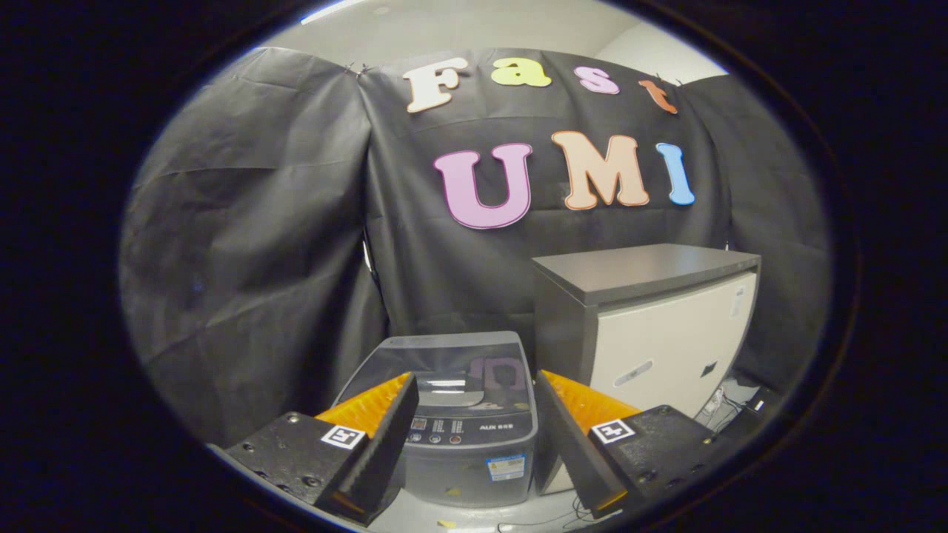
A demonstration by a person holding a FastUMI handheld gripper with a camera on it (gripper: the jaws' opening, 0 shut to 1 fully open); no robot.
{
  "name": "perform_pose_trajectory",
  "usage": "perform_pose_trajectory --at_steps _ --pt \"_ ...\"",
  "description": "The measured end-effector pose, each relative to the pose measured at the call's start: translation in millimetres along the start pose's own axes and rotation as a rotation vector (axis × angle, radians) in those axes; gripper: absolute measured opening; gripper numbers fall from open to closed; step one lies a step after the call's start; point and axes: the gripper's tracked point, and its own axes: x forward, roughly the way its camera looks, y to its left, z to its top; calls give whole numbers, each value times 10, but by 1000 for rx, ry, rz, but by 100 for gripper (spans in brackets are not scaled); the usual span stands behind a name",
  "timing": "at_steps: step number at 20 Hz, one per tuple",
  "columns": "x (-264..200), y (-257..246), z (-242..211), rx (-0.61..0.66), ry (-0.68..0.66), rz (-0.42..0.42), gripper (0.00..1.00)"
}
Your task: Put the clothes into the washing machine and then close the washing machine lid.
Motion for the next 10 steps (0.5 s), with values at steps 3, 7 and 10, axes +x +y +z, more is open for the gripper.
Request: perform_pose_trajectory --at_steps 3,7,10 --pt "-308 -10 43 2 -40 9 96" --pt "-690 -54 193 -16 -110 9 97" --pt "-913 -86 210 -44 -141 7 97"
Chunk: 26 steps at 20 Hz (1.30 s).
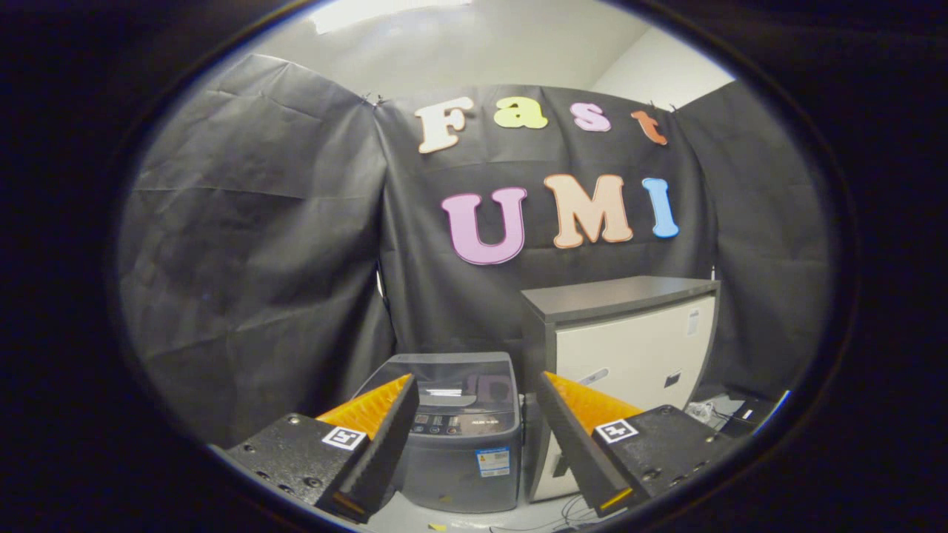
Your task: Put the clothes into the washing machine and then close the washing machine lid.
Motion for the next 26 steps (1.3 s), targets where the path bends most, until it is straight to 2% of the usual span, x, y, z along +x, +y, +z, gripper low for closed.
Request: perform_pose_trajectory --at_steps 5,11,26 --pt "-307 -148 -26 -75 -15 -20 97" --pt "-477 -260 -89 -59 1 -31 97" --pt "-465 -148 -155 -26 28 -21 97"
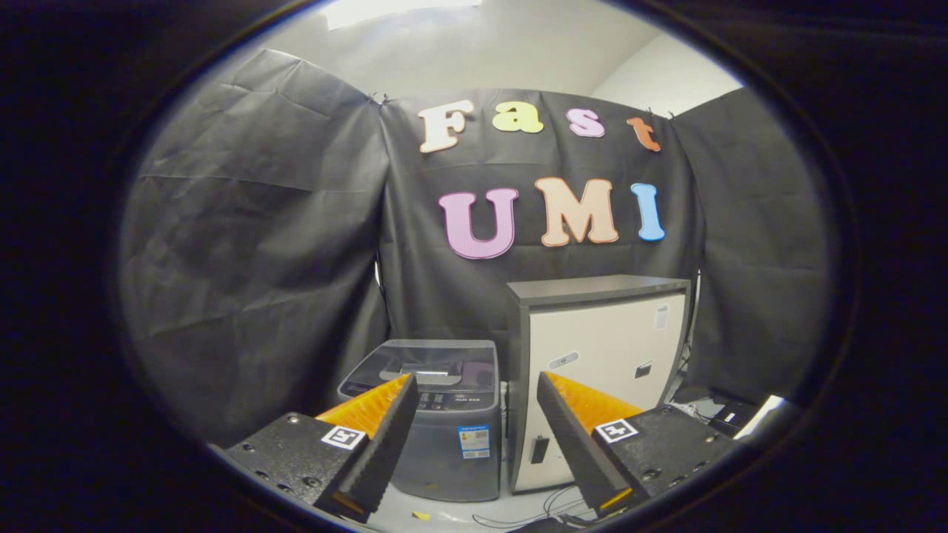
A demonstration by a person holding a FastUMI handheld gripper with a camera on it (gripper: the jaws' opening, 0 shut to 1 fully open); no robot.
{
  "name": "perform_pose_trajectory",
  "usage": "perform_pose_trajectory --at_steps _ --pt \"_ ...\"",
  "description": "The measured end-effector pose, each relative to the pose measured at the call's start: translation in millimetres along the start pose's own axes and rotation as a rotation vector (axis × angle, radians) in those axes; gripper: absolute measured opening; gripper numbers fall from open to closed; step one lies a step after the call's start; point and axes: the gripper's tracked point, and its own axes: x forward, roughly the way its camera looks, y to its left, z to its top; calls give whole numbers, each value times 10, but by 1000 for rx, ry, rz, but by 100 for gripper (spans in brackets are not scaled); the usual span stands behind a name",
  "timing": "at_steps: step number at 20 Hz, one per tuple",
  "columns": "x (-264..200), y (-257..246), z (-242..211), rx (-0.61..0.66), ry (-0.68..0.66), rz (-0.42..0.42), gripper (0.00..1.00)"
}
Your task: Put the clothes into the washing machine and then close the washing machine lid.
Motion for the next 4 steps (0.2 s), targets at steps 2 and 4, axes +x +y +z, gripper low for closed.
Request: perform_pose_trajectory --at_steps 2,4 --pt "7 -12 12 -1 -4 -3 97" --pt "9 7 4 0 1 0 97"
